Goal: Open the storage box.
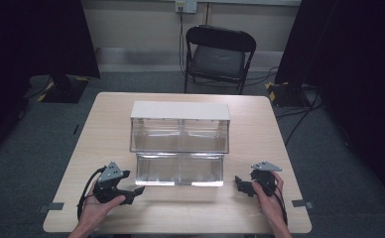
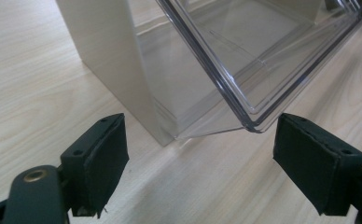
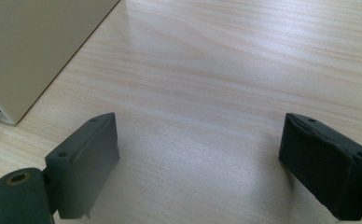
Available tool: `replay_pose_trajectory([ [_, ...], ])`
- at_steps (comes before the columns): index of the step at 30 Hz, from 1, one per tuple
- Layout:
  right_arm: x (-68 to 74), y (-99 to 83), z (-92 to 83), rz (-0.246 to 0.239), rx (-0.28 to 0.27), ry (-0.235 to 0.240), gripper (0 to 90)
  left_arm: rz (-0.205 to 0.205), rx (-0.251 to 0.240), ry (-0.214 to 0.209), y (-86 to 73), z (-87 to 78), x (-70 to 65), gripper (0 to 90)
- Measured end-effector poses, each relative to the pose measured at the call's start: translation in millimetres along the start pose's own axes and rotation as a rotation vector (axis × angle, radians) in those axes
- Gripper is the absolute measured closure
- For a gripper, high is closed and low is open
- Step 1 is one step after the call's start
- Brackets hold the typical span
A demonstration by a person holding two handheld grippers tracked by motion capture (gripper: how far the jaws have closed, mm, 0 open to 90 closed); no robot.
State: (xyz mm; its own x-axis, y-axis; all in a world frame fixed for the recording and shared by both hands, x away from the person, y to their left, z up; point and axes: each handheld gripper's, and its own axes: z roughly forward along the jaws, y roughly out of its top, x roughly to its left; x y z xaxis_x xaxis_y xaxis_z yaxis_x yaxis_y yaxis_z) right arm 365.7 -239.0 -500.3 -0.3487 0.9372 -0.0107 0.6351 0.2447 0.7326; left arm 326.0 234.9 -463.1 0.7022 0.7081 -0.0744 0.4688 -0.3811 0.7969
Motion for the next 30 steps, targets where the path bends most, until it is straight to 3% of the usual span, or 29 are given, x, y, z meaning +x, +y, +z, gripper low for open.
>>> replay_pose_trajectory([
  [14, 0.0, 0.0, 0.0, 0.000, 0.000, 0.000, 11.0, -0.021, -0.002, -0.024, 3.3, 11.1, -0.5, 17.1],
  [16, 0.0, 0.1, 0.1, 0.000, 0.000, 0.001, 10.8, -0.017, -0.013, -0.010, 3.4, 11.1, -1.5, 17.7],
  [26, 0.1, 0.2, 0.3, -0.003, 0.001, 0.004, 10.7, -0.018, -0.009, -0.043, 5.0, 15.6, -2.9, 19.4],
  [30, 0.0, 0.2, 0.3, -0.003, 0.001, 0.004, 10.6, -0.040, -0.029, -0.049, 6.1, 15.8, -2.3, 18.9],
])
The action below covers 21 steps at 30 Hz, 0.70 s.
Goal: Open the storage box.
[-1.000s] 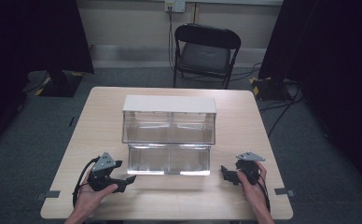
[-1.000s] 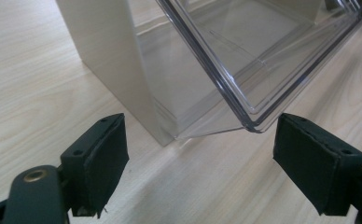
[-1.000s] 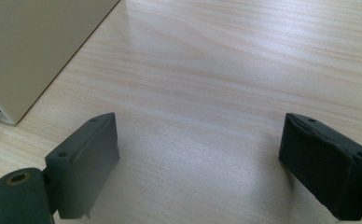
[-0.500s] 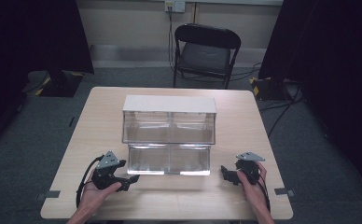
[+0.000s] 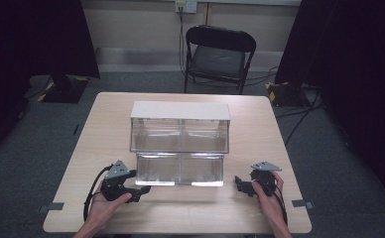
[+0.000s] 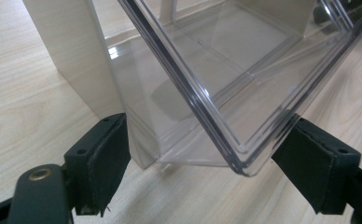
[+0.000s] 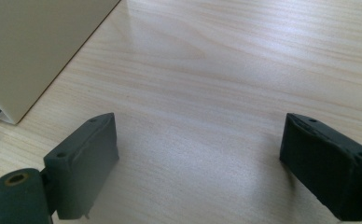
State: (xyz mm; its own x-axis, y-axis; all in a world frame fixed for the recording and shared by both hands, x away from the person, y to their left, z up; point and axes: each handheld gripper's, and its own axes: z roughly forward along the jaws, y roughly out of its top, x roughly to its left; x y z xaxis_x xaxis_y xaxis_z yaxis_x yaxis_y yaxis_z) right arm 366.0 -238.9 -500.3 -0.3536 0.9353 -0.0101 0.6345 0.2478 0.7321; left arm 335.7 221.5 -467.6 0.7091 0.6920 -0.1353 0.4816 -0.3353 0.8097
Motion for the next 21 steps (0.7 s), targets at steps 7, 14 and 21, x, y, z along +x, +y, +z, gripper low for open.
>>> replay_pose_trajectory([
  [7, 0.0, 0.0, 0.0, 0.000, 0.000, 0.000, 10.6, -0.011, -0.009, -0.012, 0.2, -0.1, 0.1, 16.8],
  [14, 0.1, 0.1, 0.1, -0.001, 0.000, 0.002, 10.5, -0.010, -0.025, -0.040, 0.5, -1.6, -1.2, 16.5],
  [21, 0.1, 0.1, 0.1, -0.001, 0.000, 0.002, 10.5, -0.011, -0.029, -0.038, 0.3, -2.3, -1.8, 16.3],
])
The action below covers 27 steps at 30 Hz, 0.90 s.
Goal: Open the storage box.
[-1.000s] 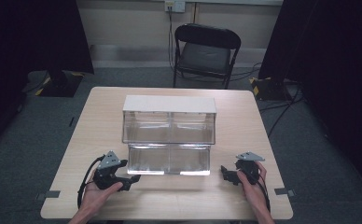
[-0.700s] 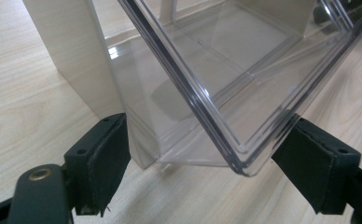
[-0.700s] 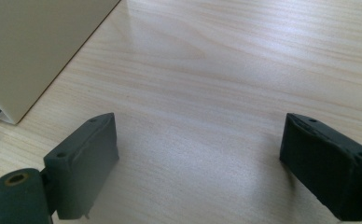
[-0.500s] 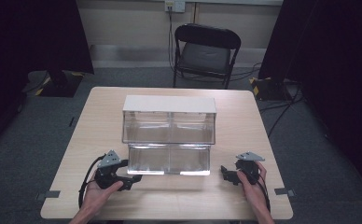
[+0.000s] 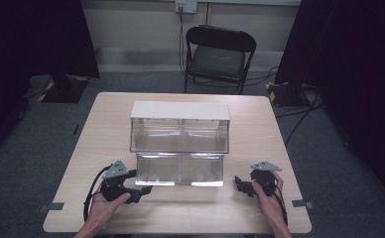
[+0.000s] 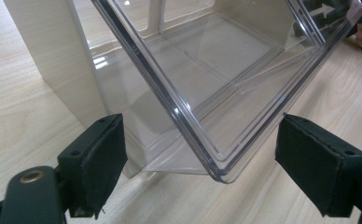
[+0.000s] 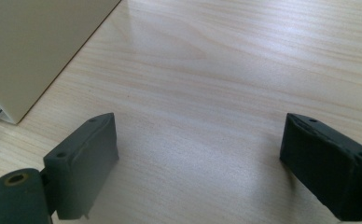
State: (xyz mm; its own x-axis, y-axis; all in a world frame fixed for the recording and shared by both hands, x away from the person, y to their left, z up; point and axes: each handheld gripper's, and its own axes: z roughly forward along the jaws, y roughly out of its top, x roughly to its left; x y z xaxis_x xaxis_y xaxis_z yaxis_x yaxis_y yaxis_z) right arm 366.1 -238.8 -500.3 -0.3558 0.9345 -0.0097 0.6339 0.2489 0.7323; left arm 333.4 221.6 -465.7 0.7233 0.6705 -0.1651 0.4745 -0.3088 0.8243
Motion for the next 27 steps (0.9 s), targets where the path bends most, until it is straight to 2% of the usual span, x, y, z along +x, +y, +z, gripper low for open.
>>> replay_pose_trajectory([
  [12, 0.0, 0.0, 0.0, 0.000, 0.000, 0.000, 10.5, -0.009, -0.017, -0.027, -0.1, -2.7, 0.4, 16.1],
  [27, 0.0, 0.0, 0.0, 0.000, 0.000, 0.000, 10.5, -0.009, -0.020, -0.027, 0.3, -3.6, -0.2, 16.1],
])
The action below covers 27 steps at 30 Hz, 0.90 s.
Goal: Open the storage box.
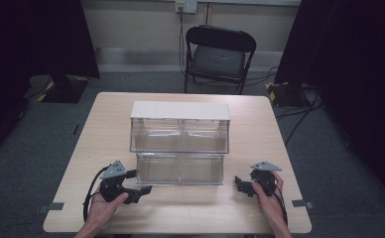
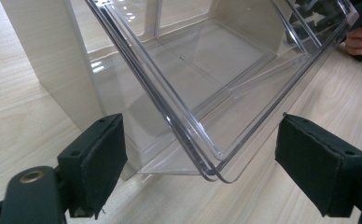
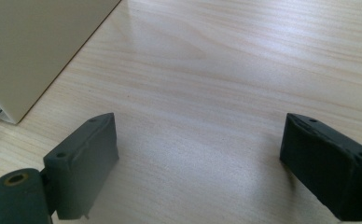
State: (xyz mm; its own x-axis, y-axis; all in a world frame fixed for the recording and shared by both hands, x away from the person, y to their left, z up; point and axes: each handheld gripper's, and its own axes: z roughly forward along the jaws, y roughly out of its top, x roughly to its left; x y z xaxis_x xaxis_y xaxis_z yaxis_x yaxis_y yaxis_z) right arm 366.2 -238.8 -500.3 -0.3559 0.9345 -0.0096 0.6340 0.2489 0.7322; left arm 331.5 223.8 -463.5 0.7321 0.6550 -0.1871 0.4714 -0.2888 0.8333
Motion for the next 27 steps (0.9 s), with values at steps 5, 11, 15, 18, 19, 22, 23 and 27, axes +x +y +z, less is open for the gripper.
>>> replay_pose_trajectory([
  [5, 0.0, 0.0, 0.0, 0.000, 0.000, 0.000, 10.5, 0.002, -0.007, -0.005, 0.4, -1.2, -0.3, 15.9],
  [11, -0.1, 0.0, 0.1, -0.002, 0.000, 0.001, 10.3, 0.006, -0.011, -0.007, 1.6, -2.5, -1.2, 15.8],
  [15, 0.3, 0.5, 0.6, 0.000, 0.003, 0.002, 9.3, 0.007, -0.020, -0.013, 3.2, -2.5, -1.9, 14.5],
  [18, 0.6, 0.8, 0.9, -0.002, 0.005, 0.002, 9.0, 0.005, -0.020, -0.012, 3.0, -2.6, -2.0, 14.8],
  [19, 0.5, 0.8, 0.9, -0.002, 0.005, 0.002, 9.0, 0.007, -0.019, -0.014, 3.1, -2.9, -1.8, 14.8],
  [22, 0.6, 0.8, 0.9, -0.002, 0.005, 0.002, 9.0, 0.004, -0.020, -0.010, 3.0, -3.5, -2.2, 15.2],
  [23, 0.6, 0.8, 0.9, -0.002, 0.005, 0.002, 9.0, 0.003, -0.019, -0.009, 3.0, -3.6, -2.3, 15.3],
  [27, 0.5, 0.8, 0.9, -0.002, 0.005, 0.002, 9.0, 0.003, -0.019, -0.011, 3.5, -4.7, -2.5, 15.6],
])
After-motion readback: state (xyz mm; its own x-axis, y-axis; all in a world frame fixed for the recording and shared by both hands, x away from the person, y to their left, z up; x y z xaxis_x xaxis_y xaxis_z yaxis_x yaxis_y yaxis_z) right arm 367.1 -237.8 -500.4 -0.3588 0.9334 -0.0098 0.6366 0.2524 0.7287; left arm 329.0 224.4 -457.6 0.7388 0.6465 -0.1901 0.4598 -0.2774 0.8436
